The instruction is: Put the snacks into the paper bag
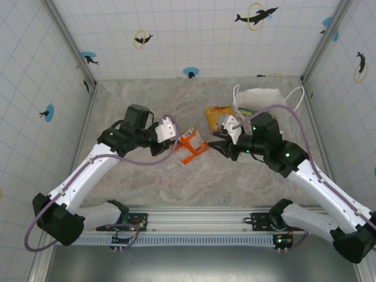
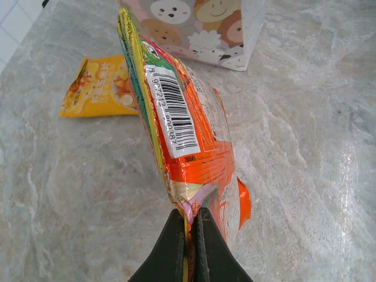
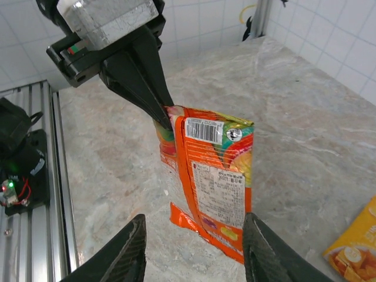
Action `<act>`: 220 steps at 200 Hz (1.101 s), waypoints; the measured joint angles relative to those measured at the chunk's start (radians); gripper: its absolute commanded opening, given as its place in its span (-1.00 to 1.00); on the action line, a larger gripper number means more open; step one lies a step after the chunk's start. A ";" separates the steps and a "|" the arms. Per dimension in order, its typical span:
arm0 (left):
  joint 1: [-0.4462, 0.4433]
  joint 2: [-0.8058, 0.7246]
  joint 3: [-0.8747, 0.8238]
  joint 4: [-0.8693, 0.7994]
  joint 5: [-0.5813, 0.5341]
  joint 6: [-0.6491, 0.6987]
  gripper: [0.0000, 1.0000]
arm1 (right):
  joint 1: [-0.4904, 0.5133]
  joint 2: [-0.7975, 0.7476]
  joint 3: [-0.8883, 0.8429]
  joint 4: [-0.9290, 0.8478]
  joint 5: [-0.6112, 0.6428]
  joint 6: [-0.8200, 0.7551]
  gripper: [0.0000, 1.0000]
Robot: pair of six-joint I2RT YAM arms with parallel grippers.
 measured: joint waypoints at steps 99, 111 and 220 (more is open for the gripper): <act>-0.008 -0.021 -0.029 0.032 0.144 0.098 -1.00 | 0.072 0.125 0.034 -0.007 0.073 -0.051 0.06; -0.008 -0.024 -0.031 0.035 0.156 0.107 -1.00 | 0.073 0.135 0.037 -0.007 0.072 -0.053 0.06; -0.012 -0.036 -0.041 0.084 0.178 0.118 -1.00 | 0.078 0.196 0.050 -0.034 -0.065 -0.036 -0.45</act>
